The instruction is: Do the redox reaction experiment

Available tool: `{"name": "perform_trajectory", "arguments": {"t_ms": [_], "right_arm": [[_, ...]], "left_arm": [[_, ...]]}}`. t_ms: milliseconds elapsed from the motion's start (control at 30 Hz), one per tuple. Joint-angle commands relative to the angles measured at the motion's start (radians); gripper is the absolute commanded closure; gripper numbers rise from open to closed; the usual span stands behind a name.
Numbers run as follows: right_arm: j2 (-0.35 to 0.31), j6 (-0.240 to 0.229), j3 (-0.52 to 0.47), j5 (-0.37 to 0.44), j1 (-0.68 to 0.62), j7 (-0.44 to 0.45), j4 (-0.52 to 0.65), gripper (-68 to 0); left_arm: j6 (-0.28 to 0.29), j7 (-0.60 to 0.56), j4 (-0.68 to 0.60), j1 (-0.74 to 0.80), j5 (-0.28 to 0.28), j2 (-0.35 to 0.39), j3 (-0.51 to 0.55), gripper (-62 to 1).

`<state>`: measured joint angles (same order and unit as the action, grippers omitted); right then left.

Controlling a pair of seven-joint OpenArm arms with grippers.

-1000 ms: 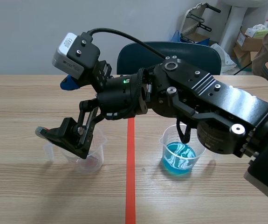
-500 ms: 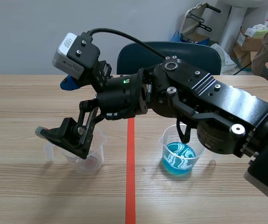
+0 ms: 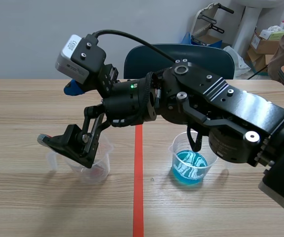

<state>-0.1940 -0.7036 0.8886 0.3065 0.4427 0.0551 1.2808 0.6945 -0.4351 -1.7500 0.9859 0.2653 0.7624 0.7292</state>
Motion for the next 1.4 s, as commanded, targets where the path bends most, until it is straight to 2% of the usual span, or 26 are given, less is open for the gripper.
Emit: {"name": "perform_trajectory", "arguments": {"t_ms": [0,367,633,733,867,1100,1233,1367], "right_arm": [[0.003,0.0,-0.001,0.015,0.023,0.015,0.018,-67.9],[0.003,0.0,-0.001,0.015,0.016,0.021,0.018,-67.9],[-0.01,0.01,-0.006,0.036,0.008,0.064,0.043,-67.9],[-0.053,0.055,-0.03,0.063,-0.024,0.111,0.119,-67.9],[-0.134,0.136,-0.085,0.064,-0.098,0.117,0.248,-67.9],[-0.31,0.23,-0.265,0.068,-0.322,0.129,0.436,-67.9],[-0.388,0.244,-0.412,0.069,-0.483,0.136,0.525,-67.9],[-0.431,0.244,-0.558,0.08,-0.642,0.135,0.593,-67.9]], "left_arm": [[0.002,-0.01,-0.008,-0.003,0.014,-0.003,0.008,-62.3],[0.002,-0.01,-0.008,-0.003,0.014,-0.003,0.008,-62.3],[0.002,-0.01,-0.008,-0.003,0.014,-0.003,0.008,-62.3],[0.002,-0.01,-0.008,-0.003,0.014,-0.003,0.008,-62.3],[0.002,-0.01,-0.008,-0.003,0.014,-0.003,0.008,-62.3],[0.002,-0.01,-0.008,-0.003,0.014,-0.003,0.008,-62.3],[0.002,-0.011,-0.008,-0.002,0.014,-0.011,0.008,-62.3],[0.002,-0.011,-0.008,-0.003,0.014,-0.05,0.008,-62.3]]}}
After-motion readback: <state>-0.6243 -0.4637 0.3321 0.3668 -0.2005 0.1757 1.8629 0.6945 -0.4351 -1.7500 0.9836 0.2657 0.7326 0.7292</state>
